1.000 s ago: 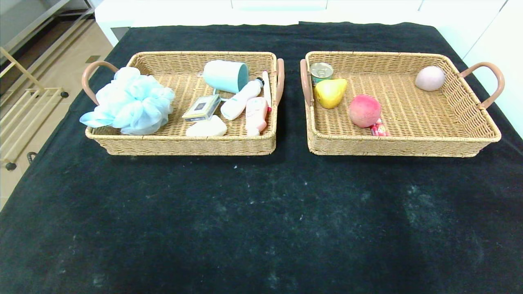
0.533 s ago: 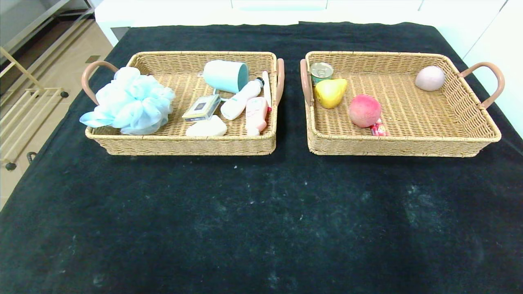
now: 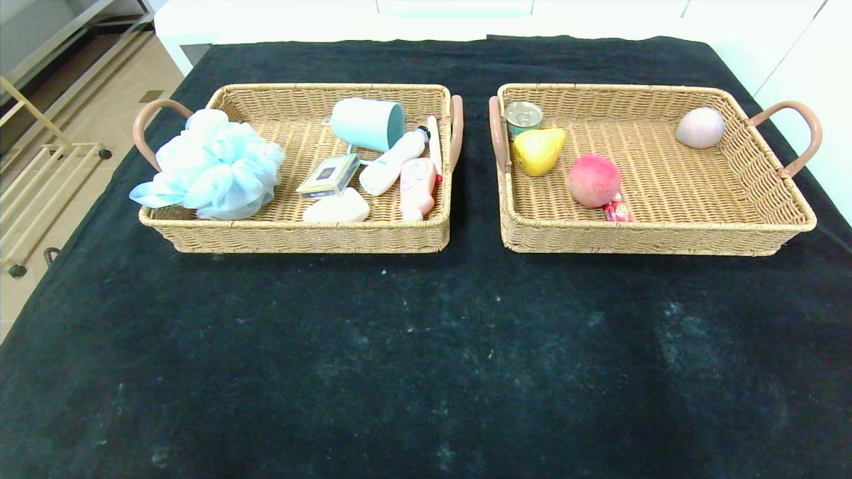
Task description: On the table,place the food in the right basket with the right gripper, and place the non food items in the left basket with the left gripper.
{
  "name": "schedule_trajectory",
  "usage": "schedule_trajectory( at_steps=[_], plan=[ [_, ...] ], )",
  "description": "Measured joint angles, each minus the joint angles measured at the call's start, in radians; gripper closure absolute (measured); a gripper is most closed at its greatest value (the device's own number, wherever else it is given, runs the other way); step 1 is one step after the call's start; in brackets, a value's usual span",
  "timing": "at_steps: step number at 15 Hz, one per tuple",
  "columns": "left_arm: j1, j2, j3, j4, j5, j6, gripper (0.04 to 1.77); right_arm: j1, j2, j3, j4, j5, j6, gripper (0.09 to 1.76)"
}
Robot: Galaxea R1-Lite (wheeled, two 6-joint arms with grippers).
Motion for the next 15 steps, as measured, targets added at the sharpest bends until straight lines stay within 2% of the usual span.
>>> schedule_trajectory(
  at_steps=[5, 8, 15],
  plan=[
    [0.0, 0.0, 0.052, -0.014, 0.039, -0.009, 0.09, 0.0, 0.0, 0.004, 0.057, 0.0, 0.108, 0.14],
    [0.0, -0.001, 0.076, -0.018, 0.095, -0.013, 0.09, 0.001, 0.0, 0.004, 0.059, -0.011, 0.157, 0.14],
    [0.0, -0.001, 0.081, -0.019, 0.103, -0.096, 0.09, 0.001, 0.0, 0.004, 0.057, -0.015, 0.181, 0.14]
  ],
)
